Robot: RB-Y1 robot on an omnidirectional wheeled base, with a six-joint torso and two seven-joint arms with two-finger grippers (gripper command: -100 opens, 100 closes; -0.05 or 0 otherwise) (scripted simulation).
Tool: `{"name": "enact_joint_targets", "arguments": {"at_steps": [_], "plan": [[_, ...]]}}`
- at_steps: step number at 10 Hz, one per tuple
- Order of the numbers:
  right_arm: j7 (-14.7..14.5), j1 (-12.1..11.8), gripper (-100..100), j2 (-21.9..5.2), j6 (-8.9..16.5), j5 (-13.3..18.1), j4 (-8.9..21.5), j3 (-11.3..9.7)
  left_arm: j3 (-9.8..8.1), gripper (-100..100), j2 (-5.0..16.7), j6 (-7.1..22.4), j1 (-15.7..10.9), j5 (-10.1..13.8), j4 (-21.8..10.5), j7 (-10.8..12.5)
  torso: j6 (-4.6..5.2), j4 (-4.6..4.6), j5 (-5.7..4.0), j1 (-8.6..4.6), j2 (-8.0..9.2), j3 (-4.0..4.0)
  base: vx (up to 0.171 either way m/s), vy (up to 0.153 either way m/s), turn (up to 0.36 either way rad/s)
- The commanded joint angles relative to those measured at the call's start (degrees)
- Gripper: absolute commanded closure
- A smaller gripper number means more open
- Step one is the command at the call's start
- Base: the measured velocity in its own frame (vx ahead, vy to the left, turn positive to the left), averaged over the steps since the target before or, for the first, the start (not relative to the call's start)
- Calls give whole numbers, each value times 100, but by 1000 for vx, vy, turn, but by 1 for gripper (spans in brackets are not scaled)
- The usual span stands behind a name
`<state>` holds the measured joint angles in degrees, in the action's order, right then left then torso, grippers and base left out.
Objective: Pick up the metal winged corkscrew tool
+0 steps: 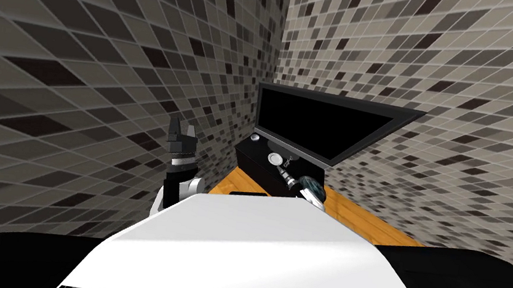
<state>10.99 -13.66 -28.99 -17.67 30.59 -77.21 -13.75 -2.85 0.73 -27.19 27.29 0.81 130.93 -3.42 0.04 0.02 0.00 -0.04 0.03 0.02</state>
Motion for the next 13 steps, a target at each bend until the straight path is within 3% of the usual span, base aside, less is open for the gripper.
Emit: {"name": "enact_joint_targets", "arguments": {"at_steps": [1, 3, 6, 13], "plan": [[57, 98, -100, -64, 40, 77, 261, -34, 0, 0, 0, 0, 0, 0, 0, 0, 0, 0, 0, 0, 0, 0, -3, 12, 154], [150, 182, -100, -211, 118, 236, 564, -86, 0, 0, 0, 0, 0, 0, 0, 0, 1, 0, 0, 0, -2, -1, -1, 14, 162], [443, 418, -100, -630, 349, 684, 1304, -220, 0, 0, 0, 0, 0, 0, 0, 0, 0, -1, 1, 1, -5, -3, 6, 20, 295], [834, 691, -100, -1110, 636, 1194, 2381, -345, -1, 0, 0, 0, 2, 0, 0, 0, 8, -2, -1, -6, -7, -4, 14, 6, 158]]}}
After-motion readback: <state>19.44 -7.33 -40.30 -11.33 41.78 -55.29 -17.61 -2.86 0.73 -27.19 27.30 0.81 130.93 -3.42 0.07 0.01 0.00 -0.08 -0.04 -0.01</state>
